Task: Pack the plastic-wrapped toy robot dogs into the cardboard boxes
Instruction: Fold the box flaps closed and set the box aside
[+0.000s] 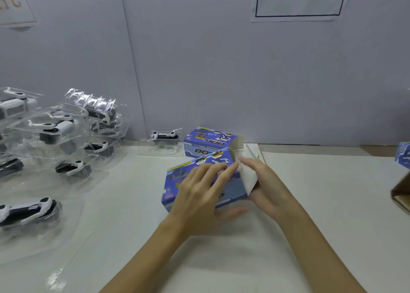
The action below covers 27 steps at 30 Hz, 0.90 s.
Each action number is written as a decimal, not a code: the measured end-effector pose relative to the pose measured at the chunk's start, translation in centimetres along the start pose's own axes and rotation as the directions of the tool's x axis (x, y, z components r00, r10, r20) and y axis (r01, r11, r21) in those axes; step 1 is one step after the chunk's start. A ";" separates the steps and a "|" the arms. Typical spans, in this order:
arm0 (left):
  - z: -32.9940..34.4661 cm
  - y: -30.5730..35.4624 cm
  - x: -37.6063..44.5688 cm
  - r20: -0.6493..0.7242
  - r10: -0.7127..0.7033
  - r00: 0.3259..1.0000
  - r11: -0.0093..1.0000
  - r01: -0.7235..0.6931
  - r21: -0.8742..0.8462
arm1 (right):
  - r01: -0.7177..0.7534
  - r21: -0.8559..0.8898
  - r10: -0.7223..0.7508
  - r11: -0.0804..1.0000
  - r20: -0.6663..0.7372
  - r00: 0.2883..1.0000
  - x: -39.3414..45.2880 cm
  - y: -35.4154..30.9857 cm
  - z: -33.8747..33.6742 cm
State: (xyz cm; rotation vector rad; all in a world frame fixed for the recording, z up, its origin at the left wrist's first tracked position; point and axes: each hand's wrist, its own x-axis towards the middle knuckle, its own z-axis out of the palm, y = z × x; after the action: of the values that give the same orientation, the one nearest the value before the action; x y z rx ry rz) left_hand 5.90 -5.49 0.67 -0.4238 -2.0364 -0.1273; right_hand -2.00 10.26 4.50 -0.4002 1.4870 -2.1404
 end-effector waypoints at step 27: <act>-3.5 -2.8 1.0 0.297 -0.279 0.913 0.955 0.295 -0.010 | 0.378 -0.124 -0.358 0.918 0.154 0.921 -0.2 1.7 1.7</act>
State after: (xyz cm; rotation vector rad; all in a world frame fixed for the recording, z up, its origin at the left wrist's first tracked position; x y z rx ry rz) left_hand 7.36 -8.81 3.53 -0.1796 -2.3858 -0.3172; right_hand -0.61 8.60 3.53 -0.9236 1.6049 -2.2333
